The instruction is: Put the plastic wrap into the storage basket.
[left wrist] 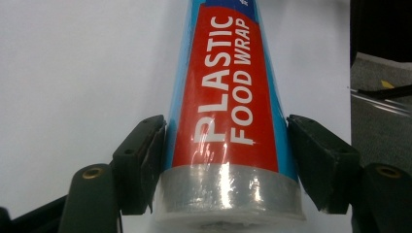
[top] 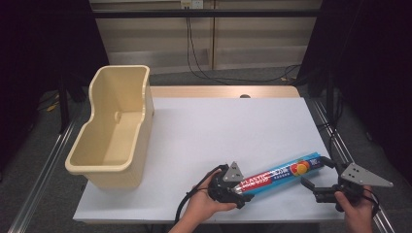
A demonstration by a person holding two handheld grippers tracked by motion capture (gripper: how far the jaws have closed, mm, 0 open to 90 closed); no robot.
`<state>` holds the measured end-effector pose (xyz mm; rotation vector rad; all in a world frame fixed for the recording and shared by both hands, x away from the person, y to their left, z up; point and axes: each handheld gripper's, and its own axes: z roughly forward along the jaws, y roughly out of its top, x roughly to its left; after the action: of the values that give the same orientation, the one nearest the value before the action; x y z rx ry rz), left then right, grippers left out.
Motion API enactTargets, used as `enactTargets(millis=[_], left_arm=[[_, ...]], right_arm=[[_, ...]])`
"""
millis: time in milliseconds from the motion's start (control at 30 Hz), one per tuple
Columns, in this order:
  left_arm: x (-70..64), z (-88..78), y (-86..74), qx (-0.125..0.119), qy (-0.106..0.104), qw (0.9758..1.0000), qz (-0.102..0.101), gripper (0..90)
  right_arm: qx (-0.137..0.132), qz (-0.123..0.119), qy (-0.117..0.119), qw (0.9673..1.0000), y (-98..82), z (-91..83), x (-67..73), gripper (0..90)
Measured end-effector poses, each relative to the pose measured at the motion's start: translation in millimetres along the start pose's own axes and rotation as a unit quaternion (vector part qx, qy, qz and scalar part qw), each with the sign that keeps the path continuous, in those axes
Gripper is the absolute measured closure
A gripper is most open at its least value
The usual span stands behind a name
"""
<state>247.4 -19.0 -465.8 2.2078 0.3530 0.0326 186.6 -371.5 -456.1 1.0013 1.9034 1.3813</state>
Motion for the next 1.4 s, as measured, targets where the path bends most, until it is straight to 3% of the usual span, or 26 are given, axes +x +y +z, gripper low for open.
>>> enactTargets(millis=[233,333,467,633,700,933,1067,1200,1400], left_arm=[[13.7,-24.5,-11.8,0.018,0.007,0.9997,0.016,32.0],[20.1,-37.1,-19.6,0.020,0.009,0.9997,0.003,31.9],[27.3,-51.9,-28.6,0.024,0.017,0.9996,0.006,31.8],[35.3,-72.8,-42.7,0.024,0.032,0.9992,-0.004,31.5],[36.4,-76.2,-45.0,0.024,0.032,0.9992,-0.007,31.4],[43.4,-112.6,-72.4,0.017,0.057,0.9977,-0.032,31.1],[44.3,-127.0,-82.3,0.021,0.067,0.9969,-0.036,31.1],[46.5,-134.5,-87.4,0.021,0.067,0.9966,-0.042,31.1],[48.0,-130.5,-80.2,0.033,0.065,0.9962,-0.048,30.6]], right_arm=[[0.003,0.002,-0.001,1.0000,0.2,1.3,-0.6,0.1],[0.001,0.005,-0.001,1.0000,0.6,1.9,-1.3,0.0],[0.003,0.005,0.000,1.0000,0.2,4.3,-1.5,0.0],[0.003,0.003,0.002,1.0000,1.1,6.8,-0.6,0.0],[0.003,0.002,0.002,1.0000,1.1,7.5,-0.4,0.0],[0.006,0.003,0.002,1.0000,0.5,8.9,-0.5,0.0],[0.006,0.002,0.001,1.0000,1.1,9.8,0.5,0.0],[0.007,0.000,0.007,0.9999,1.7,12.3,2.4,0.1],[0.008,-0.001,0.010,0.9999,2.7,14.4,3.0,0.0]])
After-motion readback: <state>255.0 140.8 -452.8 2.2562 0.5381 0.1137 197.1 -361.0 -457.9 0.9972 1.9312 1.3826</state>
